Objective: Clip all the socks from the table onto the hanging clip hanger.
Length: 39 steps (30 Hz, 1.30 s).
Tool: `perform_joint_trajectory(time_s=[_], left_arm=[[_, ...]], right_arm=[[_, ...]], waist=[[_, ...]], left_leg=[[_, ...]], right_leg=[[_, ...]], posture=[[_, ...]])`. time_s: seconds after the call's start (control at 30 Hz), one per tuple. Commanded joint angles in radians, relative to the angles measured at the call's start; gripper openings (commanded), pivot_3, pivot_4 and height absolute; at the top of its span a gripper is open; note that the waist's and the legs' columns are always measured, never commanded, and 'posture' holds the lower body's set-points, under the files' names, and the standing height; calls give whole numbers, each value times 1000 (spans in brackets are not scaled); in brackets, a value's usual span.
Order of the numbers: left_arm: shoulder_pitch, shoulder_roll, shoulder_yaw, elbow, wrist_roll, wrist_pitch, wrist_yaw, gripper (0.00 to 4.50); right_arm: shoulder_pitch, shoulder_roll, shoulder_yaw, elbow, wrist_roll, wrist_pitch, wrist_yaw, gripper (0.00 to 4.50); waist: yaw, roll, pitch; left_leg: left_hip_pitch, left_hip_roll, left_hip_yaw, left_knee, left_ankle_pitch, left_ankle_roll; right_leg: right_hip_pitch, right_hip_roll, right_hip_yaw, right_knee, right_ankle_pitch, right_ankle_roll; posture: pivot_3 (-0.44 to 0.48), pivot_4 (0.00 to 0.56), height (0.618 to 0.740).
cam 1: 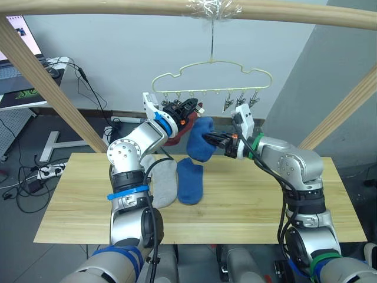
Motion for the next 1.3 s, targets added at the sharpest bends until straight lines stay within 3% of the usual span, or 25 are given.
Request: perform_joint_trajectory(time_s=[0.03,0.93,1.13,1.3], left_arm=[[5,4,-10,-46,-20,4,5,226],[39,15,-50,-71,0,6,-17,226],[33,17,-45,-63,-2,1,-24,2003],[36,16,-35,-81,-33,11,-36,2003]], right_arm=[[-36,-10,10,13,12,-47,21,31],[-128,-29,43,146,17,-114,47,31],[-122,-28,43,137,17,-107,46,0],[-111,-28,46,127,16,-103,41,0]], waist=[[0,0,0],[2,0,0],[3,0,0],[3,0,0]], left_leg=[[0,0,0,0,0,0],[-1,0,1,-4,0,0],[-1,0,1,-4,0,0],[-1,0,1,-4,0,0]], right_leg=[[0,0,0,0,0,0],[-3,0,0,0,0,0],[-3,0,0,0,0,0],[-3,0,0,0,0,0]], posture=[[37,182,740],[46,178,740],[46,178,740],[52,176,740]])
